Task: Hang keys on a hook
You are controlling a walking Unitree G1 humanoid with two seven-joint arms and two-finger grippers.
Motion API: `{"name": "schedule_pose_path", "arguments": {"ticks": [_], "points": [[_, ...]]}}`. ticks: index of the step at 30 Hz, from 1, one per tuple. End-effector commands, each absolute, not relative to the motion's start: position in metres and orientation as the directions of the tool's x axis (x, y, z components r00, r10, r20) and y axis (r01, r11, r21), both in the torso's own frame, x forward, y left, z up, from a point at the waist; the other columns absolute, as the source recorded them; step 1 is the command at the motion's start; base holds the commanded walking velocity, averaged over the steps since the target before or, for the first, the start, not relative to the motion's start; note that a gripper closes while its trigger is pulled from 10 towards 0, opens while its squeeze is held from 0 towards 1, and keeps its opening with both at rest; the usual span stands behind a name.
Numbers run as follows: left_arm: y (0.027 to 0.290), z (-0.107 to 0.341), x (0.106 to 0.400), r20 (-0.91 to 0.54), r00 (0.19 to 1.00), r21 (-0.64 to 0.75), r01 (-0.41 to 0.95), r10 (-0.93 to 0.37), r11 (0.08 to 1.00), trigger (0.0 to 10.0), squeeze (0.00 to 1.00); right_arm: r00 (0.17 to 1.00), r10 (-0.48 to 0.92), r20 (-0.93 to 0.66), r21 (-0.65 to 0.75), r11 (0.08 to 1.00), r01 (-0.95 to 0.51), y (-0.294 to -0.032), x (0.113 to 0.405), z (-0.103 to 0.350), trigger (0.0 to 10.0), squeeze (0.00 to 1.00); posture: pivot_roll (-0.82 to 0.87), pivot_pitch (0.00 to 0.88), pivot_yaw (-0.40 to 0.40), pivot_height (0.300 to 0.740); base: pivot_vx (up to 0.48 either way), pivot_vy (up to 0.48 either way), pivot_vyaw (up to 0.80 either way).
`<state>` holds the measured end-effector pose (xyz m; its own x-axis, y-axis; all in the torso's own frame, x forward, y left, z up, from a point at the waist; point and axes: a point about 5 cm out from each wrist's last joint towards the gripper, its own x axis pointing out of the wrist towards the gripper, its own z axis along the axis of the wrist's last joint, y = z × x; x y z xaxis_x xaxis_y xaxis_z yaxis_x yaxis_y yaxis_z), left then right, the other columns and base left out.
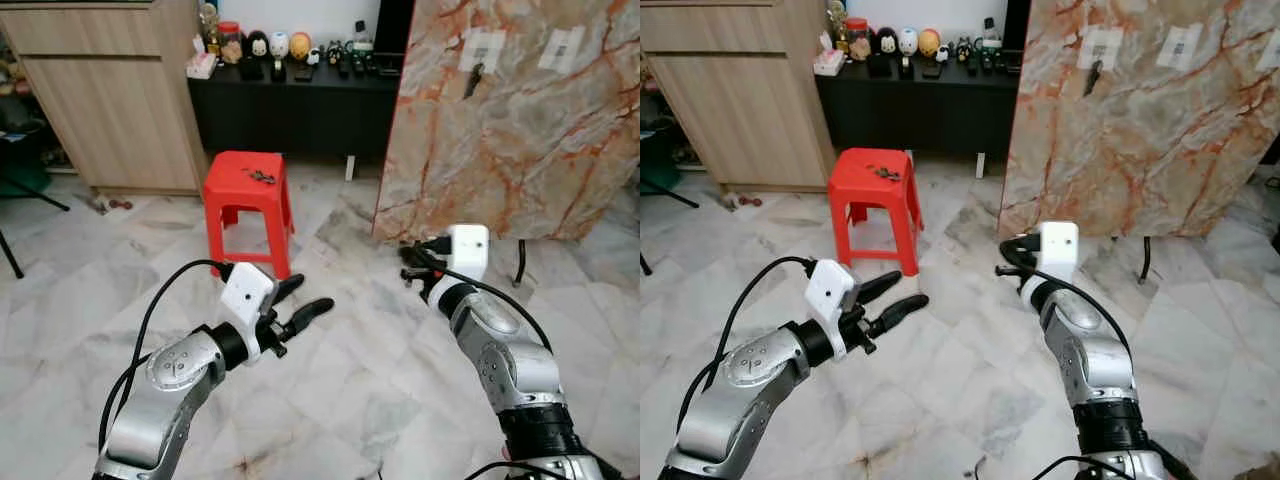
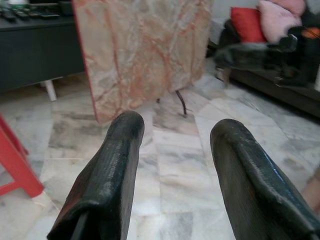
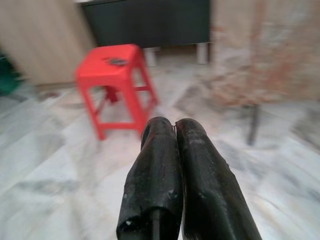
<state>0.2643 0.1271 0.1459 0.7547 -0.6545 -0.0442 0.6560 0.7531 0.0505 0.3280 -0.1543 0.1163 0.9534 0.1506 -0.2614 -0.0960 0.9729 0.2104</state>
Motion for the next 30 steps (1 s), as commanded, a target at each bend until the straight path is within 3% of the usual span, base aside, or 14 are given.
{"name": "schedule_pose_path", "arguments": {"ticks": [1, 9, 24, 30], "points": [[0.129, 0.152, 0.267, -0.017, 0.765, 0.066, 0.643, -0.643, 0.763, 10.0, 0.0, 0.965, 0.118, -0.236, 0.22, 0.973, -0.066, -0.154, 0.327, 0.121, 10.0, 0.0, 0.0, 0.0, -0.043, 0.74, 0.0, 0.0, 0.0], [0.125, 0.152, 0.268, -0.015, 0.756, 0.066, 0.653, -0.654, 0.754, 10.0, 0.0, 0.979, 0.106, -0.172, 0.223, 0.972, -0.066, -0.142, 0.329, 0.131, 10.0, 0.0, 0.0, 0.0, -0.043, 0.74, 0.0, 0.0, 0.05], [0.123, 0.154, 0.27, -0.003, 0.762, 0.067, 0.646, -0.647, 0.76, 10.0, 0.0, 0.986, 0.06, -0.153, 0.224, 0.974, -0.024, -0.142, 0.332, 0.135, 10.0, 0.0, 0.0, 0.0, -0.05, 0.74, 0.0, 0.0, 0.75], [0.122, 0.154, 0.271, -0.001, 0.762, 0.07, 0.646, -0.648, 0.76, 10.0, 0.0, 0.984, 0.044, -0.171, 0.28, 0.96, 0.006, -0.14, 0.334, 0.134, 10.0, 0.0, 0.0, 0.0, -0.055, 0.74, 0.0, 0.0, 0.0]]}}
